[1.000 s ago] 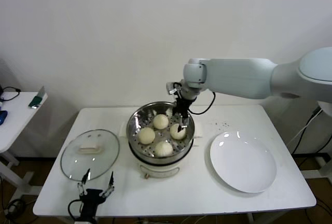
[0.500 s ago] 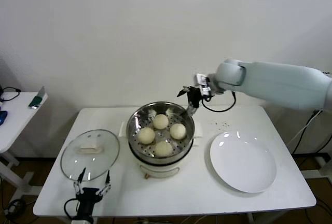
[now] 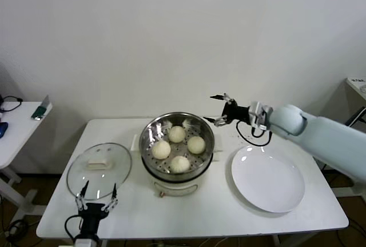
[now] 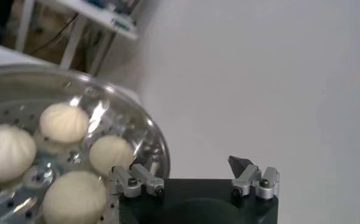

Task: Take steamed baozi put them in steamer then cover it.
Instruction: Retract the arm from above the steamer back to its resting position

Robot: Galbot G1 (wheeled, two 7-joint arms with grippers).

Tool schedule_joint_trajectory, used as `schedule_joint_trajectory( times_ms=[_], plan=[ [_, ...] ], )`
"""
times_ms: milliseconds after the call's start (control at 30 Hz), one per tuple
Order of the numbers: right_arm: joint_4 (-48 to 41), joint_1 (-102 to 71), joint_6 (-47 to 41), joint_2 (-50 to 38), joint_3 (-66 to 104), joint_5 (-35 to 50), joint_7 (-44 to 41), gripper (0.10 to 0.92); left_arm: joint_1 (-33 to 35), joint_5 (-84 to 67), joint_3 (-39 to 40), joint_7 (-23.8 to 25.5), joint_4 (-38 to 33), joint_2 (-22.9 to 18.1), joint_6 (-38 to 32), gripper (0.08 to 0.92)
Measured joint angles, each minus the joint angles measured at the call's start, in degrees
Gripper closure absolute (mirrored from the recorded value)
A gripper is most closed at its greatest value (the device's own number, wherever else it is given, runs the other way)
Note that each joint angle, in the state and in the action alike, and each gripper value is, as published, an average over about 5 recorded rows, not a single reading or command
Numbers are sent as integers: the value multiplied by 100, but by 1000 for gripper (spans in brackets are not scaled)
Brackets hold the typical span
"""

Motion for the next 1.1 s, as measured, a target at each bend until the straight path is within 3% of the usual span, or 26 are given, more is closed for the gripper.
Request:
schedule_joint_trajectory(
  times_ms=[300, 567, 833, 1100],
  plan=[
    [317, -2683, 65, 171, 2968, -374, 400, 203, 17, 725, -132, -189, -258, 64, 313, 177],
    [579, -4701, -33, 750, 5121, -594, 489, 203, -60, 2260, -221, -424, -382, 209, 647, 177],
    [646, -6153, -50, 1345, 6632, -762, 428, 203, -219, 4365, -84, -398, -367, 501, 1022, 177],
    [662, -6996, -56, 1724, 7505, -929, 379, 203, -611, 5861, 130, -361, 131, 845, 1151, 177]
  ],
)
